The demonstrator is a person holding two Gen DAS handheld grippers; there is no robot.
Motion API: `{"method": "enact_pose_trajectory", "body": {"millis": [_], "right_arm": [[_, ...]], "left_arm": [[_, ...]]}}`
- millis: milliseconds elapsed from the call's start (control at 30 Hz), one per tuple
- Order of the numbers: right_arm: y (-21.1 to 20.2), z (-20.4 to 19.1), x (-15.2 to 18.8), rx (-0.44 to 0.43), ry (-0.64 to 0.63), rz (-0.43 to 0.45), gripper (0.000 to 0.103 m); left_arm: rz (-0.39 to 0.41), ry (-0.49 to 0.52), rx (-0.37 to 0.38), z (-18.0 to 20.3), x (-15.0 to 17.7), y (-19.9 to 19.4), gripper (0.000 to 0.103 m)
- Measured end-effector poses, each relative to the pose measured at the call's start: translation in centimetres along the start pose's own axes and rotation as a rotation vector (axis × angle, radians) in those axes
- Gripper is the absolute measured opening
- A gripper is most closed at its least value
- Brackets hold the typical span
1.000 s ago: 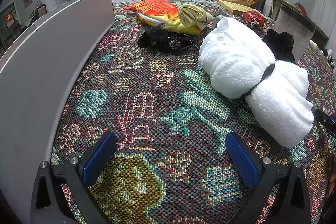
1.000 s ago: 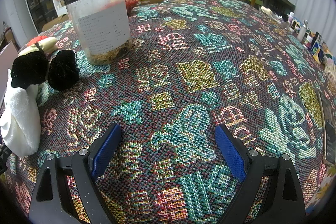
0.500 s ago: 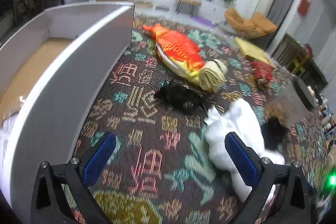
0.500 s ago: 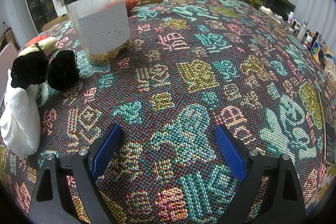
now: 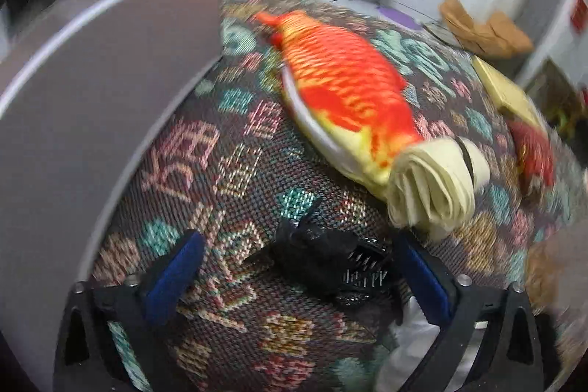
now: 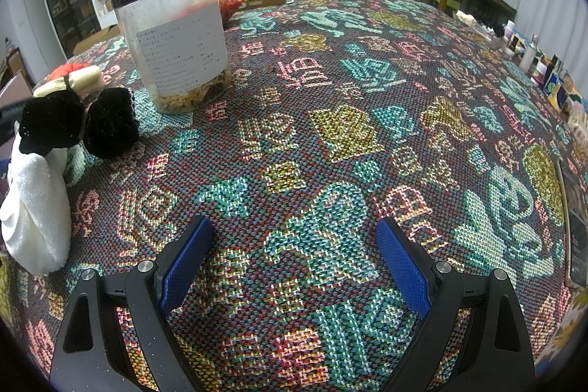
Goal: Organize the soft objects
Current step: 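Move the left tool to the black cabled item and grasp it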
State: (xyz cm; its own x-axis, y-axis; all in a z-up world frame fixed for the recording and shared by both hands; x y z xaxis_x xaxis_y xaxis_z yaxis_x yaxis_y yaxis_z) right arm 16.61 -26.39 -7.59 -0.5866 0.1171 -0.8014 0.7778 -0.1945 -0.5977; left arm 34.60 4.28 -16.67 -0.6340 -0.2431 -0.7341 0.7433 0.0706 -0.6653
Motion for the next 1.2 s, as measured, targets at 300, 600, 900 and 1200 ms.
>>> {"method": "enact_pose_trajectory", "body": {"millis": [300,600,900,1200], "right_arm": [[0.0,0.0,0.0,0.000,0.000,0.000,0.093],[0.0,0.0,0.0,0.000,0.000,0.000,0.093],[0.0,0.0,0.0,0.000,0.000,0.000,0.093],[0.1,0.0,0.0,-0.001,0.000,0.000,0.093]], "left_arm": [[0.001,0.056,0.142,-3.0,4.3,-6.9,0.070],[-0.041,0.308,0.215,-2.6,10.0,-12.0,0.086],[-0.012,0.259,0.054,-4.3,10.0,-13.4,0.086],[-0.044,0.091,0.203,-2.6,10.5,-13.8,0.086]]}}
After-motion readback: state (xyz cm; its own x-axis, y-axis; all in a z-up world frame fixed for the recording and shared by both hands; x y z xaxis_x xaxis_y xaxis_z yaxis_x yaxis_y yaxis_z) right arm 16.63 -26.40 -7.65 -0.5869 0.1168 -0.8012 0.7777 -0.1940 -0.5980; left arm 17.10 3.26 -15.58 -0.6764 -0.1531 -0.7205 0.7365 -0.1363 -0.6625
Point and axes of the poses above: each gripper's, at about its wrist camera, not at the fingertips, and y roughly the way its jaws point, z to its right, x to its underside, the point moved 5 cm from there along y, roughly the way its jaws point, and after that the axes turned 15 degrees about z, right-handed, at the moved point
